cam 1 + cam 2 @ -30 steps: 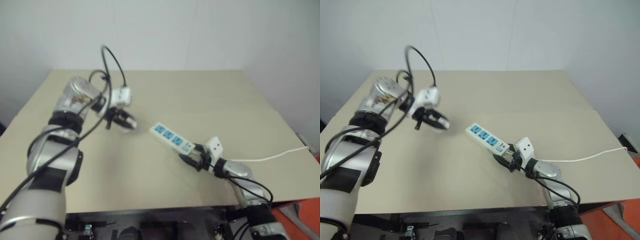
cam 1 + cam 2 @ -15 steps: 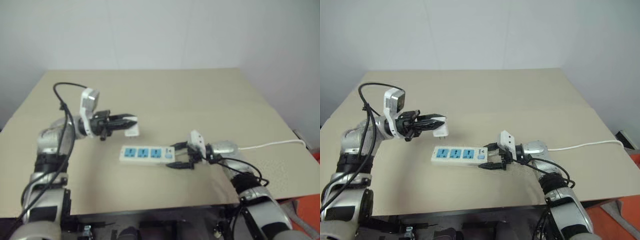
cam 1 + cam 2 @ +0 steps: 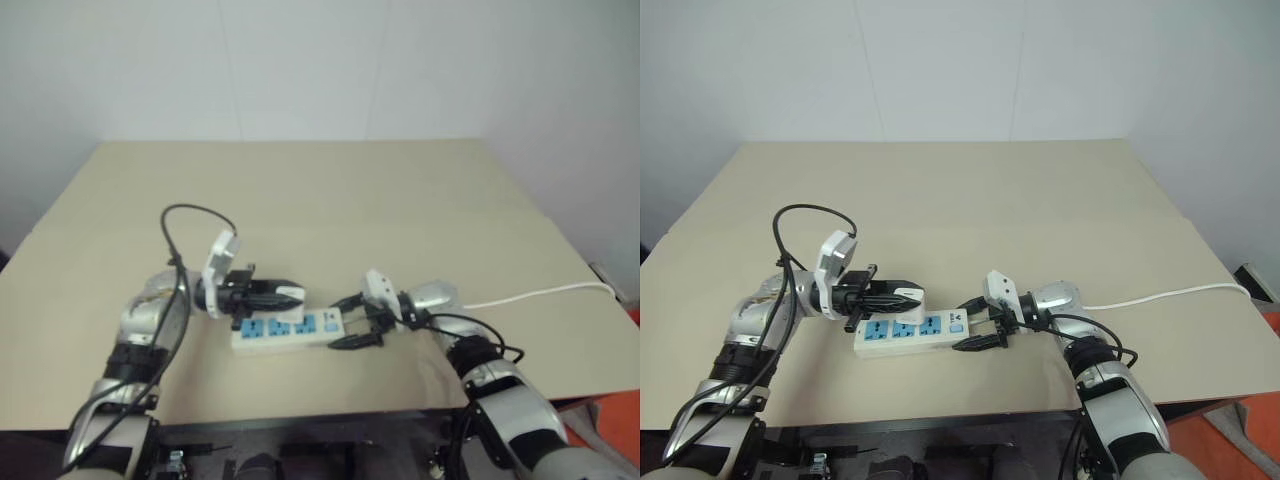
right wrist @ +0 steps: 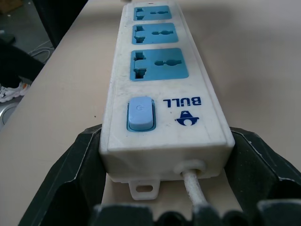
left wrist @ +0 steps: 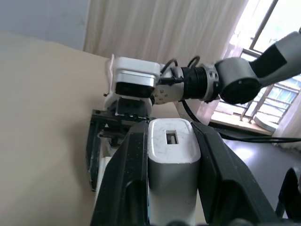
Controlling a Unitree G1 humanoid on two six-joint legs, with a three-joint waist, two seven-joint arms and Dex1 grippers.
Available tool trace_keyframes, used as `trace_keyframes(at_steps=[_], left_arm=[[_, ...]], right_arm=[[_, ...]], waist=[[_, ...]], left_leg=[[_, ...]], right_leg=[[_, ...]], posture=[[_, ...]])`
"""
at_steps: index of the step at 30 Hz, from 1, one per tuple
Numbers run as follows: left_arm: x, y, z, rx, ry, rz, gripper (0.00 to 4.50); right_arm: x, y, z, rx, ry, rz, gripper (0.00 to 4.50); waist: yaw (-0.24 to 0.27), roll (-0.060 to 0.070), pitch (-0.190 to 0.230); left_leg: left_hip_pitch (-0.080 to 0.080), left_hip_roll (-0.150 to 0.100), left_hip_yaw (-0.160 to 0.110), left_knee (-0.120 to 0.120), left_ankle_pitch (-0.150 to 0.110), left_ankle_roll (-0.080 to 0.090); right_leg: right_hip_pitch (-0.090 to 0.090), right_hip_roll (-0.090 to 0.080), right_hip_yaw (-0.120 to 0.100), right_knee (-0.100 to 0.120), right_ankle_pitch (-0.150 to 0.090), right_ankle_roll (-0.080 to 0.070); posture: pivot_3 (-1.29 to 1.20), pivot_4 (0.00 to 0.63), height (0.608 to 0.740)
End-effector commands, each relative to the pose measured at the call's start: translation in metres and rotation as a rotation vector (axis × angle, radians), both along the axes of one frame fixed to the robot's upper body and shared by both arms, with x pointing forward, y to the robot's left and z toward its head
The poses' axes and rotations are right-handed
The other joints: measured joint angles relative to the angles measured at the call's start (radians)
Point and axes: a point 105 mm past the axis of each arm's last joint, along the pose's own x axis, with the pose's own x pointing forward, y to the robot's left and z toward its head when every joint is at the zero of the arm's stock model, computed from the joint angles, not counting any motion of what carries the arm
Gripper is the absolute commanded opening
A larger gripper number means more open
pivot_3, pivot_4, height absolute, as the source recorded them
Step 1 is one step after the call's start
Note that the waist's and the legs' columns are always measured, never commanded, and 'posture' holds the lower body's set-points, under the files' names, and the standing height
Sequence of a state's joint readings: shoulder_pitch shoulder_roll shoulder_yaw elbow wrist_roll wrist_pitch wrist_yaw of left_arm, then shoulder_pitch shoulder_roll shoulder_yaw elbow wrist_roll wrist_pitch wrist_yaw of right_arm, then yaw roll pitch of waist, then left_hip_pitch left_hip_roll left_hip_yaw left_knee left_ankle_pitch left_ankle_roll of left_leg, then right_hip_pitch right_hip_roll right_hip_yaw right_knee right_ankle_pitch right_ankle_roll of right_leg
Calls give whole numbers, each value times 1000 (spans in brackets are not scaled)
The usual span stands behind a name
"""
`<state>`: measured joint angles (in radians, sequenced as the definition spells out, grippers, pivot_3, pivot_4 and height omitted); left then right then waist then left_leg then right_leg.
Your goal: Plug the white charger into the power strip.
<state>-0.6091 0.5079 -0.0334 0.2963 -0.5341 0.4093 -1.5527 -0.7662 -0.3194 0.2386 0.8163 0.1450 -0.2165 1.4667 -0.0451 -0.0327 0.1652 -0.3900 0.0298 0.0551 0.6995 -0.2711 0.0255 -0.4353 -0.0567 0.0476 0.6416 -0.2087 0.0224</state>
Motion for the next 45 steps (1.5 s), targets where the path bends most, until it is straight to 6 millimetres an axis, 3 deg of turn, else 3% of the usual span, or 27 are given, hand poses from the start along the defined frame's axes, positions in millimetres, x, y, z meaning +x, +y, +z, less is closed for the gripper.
trace_keyframes(at_steps=[1, 28, 45], left_arm=[[3, -5, 3, 11, -66, -9, 1017], [17, -14, -37, 77, -50, 45, 1017], [9, -13, -43, 67, -21, 23, 1017]], right_arm=[[4, -3, -2, -6, -6, -30, 3432], [4, 1, -13, -17, -3, -58, 3432], [6, 1, -15, -17, -5, -80, 3432]], waist=[[0, 0, 0], [-2, 0, 0], [-3, 0, -1]], left_leg=[[1, 0, 0, 0, 0, 0], [14, 0, -2, -1, 0, 0], [17, 1, -2, -3, 0, 0]], right_leg=[[1, 0, 0, 0, 0, 0], [13, 0, 1, -1, 0, 0], [14, 1, 3, -1, 0, 0]], posture=[[0, 150, 740], [0, 150, 740], [0, 150, 740]])
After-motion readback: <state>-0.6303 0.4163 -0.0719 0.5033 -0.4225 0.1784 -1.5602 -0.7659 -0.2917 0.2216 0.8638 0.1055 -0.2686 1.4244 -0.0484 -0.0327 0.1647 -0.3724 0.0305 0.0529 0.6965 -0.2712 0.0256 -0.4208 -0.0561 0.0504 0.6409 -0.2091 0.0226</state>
